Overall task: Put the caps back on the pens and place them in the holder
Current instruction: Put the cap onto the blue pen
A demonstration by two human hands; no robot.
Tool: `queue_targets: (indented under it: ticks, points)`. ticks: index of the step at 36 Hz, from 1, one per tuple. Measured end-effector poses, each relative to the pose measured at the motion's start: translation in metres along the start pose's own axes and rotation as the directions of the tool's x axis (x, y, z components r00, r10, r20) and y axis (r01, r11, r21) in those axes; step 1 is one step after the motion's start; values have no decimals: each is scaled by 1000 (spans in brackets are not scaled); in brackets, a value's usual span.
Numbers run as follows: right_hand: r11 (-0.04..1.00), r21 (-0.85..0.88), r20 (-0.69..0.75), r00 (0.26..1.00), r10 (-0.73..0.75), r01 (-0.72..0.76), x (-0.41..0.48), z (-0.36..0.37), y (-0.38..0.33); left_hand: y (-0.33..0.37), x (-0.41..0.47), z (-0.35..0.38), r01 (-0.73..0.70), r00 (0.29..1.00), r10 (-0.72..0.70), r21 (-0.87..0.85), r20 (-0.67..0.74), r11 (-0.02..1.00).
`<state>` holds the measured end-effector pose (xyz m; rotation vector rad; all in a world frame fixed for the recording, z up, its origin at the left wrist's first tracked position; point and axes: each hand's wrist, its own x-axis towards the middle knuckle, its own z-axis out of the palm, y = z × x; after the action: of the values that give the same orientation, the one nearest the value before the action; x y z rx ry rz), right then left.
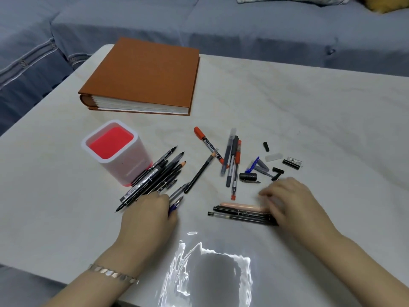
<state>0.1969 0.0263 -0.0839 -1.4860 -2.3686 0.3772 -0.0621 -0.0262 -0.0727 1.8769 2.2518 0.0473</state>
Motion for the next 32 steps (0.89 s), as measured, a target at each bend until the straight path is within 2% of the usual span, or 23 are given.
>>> queue_targets:
  ticks: [4,8,11,15,17,20,22,25,28,32]
  points:
    - [995,-95,-48,998,-47,43,43,-4,7,7,2,-10,-60,993,45,-140,-105,988]
    - [992,-125,54,998,-27,34,75,5,15,11,2,-20,-120,981,66,-301,-185,946]
    - [987,-155,156,988,-19,44,86,9,17,13,0,-25,-151,978,73,-425,-193,892]
    - [972,-212,148,986,-73,104,85,8,16,18,2,-27,-175,979,96,-514,-178,839]
    - [986,-138,64,994,-90,98,79,4,11,21,3,-27,-186,979,104,-559,-175,808]
    - [981,189,-86,994,64,-47,63,-8,-6,29,4,-28,-162,986,99,-653,-132,740]
    - [877,461,-101,973,208,-139,48,-15,-18,35,3,-28,-150,988,124,-703,-88,695]
    - [575,800,-45,939,342,-171,27,-25,-36,44,1,-29,-162,981,182,-770,-60,618]
    - [372,912,4,909,416,-174,13,-34,-48,51,-2,-30,-166,970,242,-815,-33,555]
    - [207,959,65,859,507,-195,1,-42,-51,57,-4,-31,-208,957,287,-793,-43,573]
